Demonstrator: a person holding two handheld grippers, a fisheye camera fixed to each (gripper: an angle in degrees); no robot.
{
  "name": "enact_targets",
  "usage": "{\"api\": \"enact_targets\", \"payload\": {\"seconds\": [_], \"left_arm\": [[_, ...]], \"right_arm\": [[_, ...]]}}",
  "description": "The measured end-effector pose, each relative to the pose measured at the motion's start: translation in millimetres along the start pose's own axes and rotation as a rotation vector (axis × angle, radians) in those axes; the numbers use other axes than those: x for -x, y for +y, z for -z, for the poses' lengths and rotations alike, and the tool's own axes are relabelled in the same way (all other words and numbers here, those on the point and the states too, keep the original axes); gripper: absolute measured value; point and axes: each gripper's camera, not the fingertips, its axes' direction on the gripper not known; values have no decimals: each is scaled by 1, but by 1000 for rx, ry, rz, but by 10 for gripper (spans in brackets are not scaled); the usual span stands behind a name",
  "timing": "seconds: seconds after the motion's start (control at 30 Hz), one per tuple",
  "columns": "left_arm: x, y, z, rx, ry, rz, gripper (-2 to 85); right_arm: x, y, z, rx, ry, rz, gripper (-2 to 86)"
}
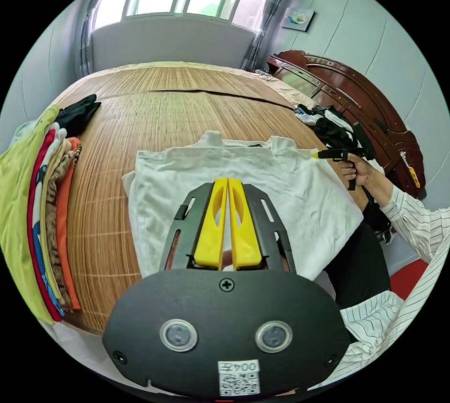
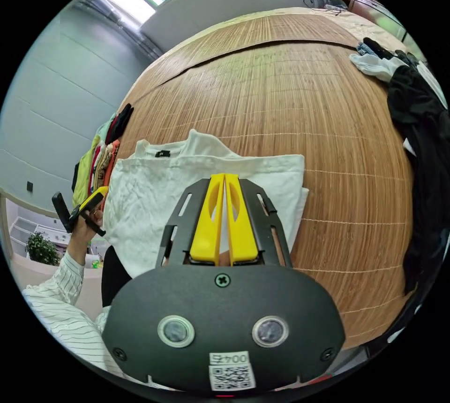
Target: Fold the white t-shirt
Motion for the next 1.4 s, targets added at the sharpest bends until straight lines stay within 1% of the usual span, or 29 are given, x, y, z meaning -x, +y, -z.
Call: {"api": "enact_targets", "payload": {"seconds": [0.07, 0.1, 0.17, 0.2, 0.23, 0.3, 0.37, 0.43, 0.47, 0.53, 0.6, 0.63, 0.67, 0.7, 0.73, 0.77, 0.8, 0.83, 0.9, 0.93, 0.97, 1.03, 1.07, 1.13, 1.17, 1.23, 1.27, 1.33, 1.4], "left_arm": [[9, -28, -32, 25, -37, 9, 1], [16, -42, -51, 39, -78, 8, 1], [34, -58, -78, 96, -150, 29, 1], [52, -63, -97, 162, -184, 59, 1], [70, -63, -109, 208, -172, 91, 1], [89, -62, -106, 181, -112, 152, 1], [88, -64, -103, 178, -113, 147, 1], [83, -69, -92, 176, -120, 157, 1], [82, -71, -85, 162, -121, 169, 1], [67, -79, -47, 35, -136, 151, 1], [53, -90, -39, 10, -194, 84, 1], [52, -97, -49, 42, -254, 43, 1], [57, -99, -57, 77, -283, 45, 1], [80, -102, -72, 161, -301, 99, 1], [109, -99, -79, 202, -248, 190, 1], [121, -97, -77, 185, -201, 231, 1], [140, -94, -68, 165, -141, 306, 1], [146, -97, -54, 153, -153, 334, 1], [134, -103, -16, 76, -194, 289, 1], [122, -105, 10, 44, -191, 238, 1], [115, -103, 23, 42, -179, 211, 2], [84, -74, 69, 79, -147, 91, 2], [75, -61, 79, 101, -149, 57, 2], [44, 4, 121, 137, -211, -50, 4], [40, 23, 132, 137, -233, -61, 4], [47, 92, 173, 145, -290, 8, 7], [52, 107, 183, 134, -277, 40, 8], [70, 170, 219, 59, -192, 135, 15], [73, 202, 230, 30, -148, 151, 27]], "right_arm": [[-2, 6, 1, -81, -19, -12, -7], [-2, 6, 0, -86, -17, -6, -7], [-5, 4, -10, -53, 41, -16, -7], [-8, 4, -13, -45, 67, -26, -7], [-15, 5, -17, -25, 95, -41, -7], [-28, 10, -16, -51, 10, -73, -7], [-38, 18, -14, -71, -58, -84, -6], [-38, 23, -9, -69, -78, -99, -5], [-31, 27, -1, -80, -60, -92, -4], [-13, 34, 12, -125, -53, -46, -1], [10, 37, 14, -138, -60, -3, 7], [28, 37, 7, -110, -49, 40, 16], [46, 36, -5, -73, 16, 81, 22], [52, 35, -12, -52, 65, 91, 25], [59, 34, -27, 2, 162, 110, 22], [57, 35, -37, 34, 212, 110, 18], [55, 36, -34, 6, 189, 100, 16], [48, 38, -27, 9, 149, 51, 10], [50, 46, -6, -28, 135, 71, 0], [57, 57, 11, -54, 143, 121, -3], [64, 72, 24, -39, 142, 191, -4], [73, 102, 41, -22, 142, 265, -5], [76, 124, 49, -3, 154, 297, -4], [77, 159, 59, 27, 173, 318, -2], [77, 181, 65, 35, 186, 319, 1], [74, 212, 75, 24, 190, 289, 10], [70, 231, 83, 3, 169, 254, 33], [62, 256, 93, -17, 137, 185, 56], [53, 278, 100, -22, 94, 127, 69]]}}
